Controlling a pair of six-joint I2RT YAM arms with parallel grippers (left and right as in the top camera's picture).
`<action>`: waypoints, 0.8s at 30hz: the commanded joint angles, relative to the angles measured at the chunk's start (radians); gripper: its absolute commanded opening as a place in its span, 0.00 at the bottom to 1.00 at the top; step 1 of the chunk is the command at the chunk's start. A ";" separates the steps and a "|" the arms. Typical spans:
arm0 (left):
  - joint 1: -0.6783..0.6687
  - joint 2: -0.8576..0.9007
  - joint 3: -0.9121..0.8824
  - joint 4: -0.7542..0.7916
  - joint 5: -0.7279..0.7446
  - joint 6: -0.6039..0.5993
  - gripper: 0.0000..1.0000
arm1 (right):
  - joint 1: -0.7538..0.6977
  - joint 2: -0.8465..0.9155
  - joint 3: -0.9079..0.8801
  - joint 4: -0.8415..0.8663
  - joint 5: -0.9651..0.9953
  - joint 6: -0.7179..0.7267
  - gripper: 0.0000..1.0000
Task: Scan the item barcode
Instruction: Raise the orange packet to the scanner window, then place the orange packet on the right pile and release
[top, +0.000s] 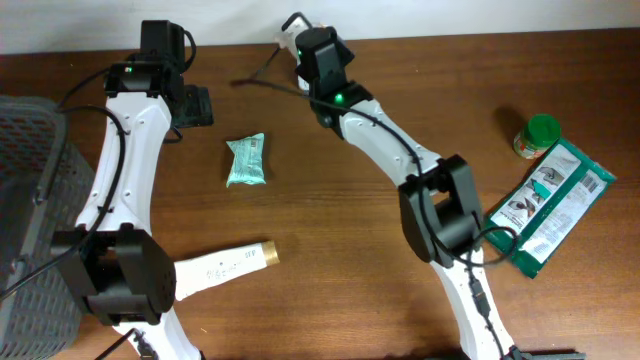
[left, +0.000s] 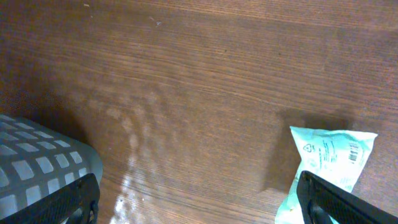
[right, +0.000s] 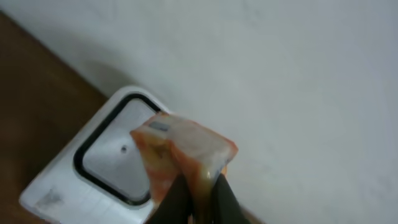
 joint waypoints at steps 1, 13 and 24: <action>0.003 -0.016 0.010 -0.001 -0.007 0.002 0.99 | 0.001 0.037 0.011 0.098 0.013 -0.126 0.04; 0.003 -0.016 0.010 -0.001 -0.007 0.002 0.99 | -0.011 0.019 0.011 0.109 0.041 -0.150 0.04; 0.003 -0.016 0.010 -0.001 -0.007 0.002 0.99 | -0.037 -0.391 0.011 -0.979 -0.346 0.544 0.04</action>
